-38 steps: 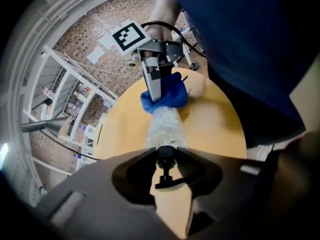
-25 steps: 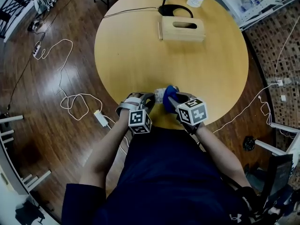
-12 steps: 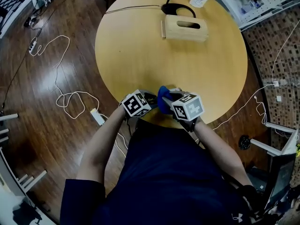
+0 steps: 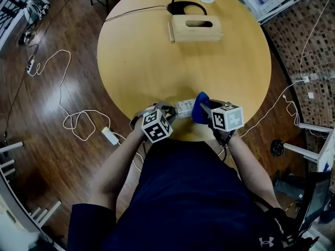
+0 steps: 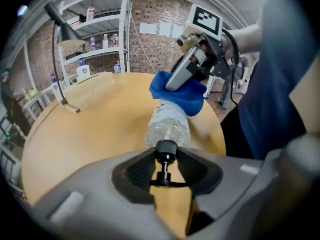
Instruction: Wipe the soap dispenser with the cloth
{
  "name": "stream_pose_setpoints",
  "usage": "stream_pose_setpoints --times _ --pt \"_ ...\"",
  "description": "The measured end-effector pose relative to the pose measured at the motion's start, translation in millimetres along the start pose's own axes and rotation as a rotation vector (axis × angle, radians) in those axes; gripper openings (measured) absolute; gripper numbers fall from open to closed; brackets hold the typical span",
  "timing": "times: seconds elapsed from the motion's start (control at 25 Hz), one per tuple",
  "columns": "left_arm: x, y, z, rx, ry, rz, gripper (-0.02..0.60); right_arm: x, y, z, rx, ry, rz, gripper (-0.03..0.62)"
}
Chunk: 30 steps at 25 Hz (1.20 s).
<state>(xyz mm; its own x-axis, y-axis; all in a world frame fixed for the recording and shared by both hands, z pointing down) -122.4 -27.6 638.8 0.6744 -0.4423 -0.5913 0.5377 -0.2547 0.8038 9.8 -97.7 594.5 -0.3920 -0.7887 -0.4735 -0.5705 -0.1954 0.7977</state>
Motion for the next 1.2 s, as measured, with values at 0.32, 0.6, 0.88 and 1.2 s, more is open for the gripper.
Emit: stream_pose_setpoints --times 0.32,0.6,0.88,1.2 --pt "15.1 -8.6 -3.4 0.092 0.228 0.132 0.136 -3.3 10.2 54.7 0.107 -0.053 -0.047 0.081" --pt "45.1 -17.4 -16.5 0.054 0.146 0.127 0.134 -3.0 -5.2 59.5 0.173 -0.074 -0.116 0.081" --pt "77.1 -25.9 -14.6 0.075 0.168 0.136 0.133 -36.6 -14.6 -39.1 0.04 0.137 -0.083 0.081" --pt "91.4 -25.1 -25.8 0.125 0.331 0.228 0.133 -12.2 -27.2 -1.9 0.205 0.051 -0.137 0.081"
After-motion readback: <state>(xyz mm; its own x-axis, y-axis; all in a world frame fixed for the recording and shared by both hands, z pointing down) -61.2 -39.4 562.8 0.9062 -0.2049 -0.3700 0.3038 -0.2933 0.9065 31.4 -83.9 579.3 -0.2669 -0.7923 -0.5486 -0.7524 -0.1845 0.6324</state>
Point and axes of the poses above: the fingertips, and each gripper's own axes: y forward along the fingers, z to its left, x out of its top, the point moved 4 cm from there along -y, backward along the fingers, and after that the axes turned 2 degrees about x, right-handed, at the moved point
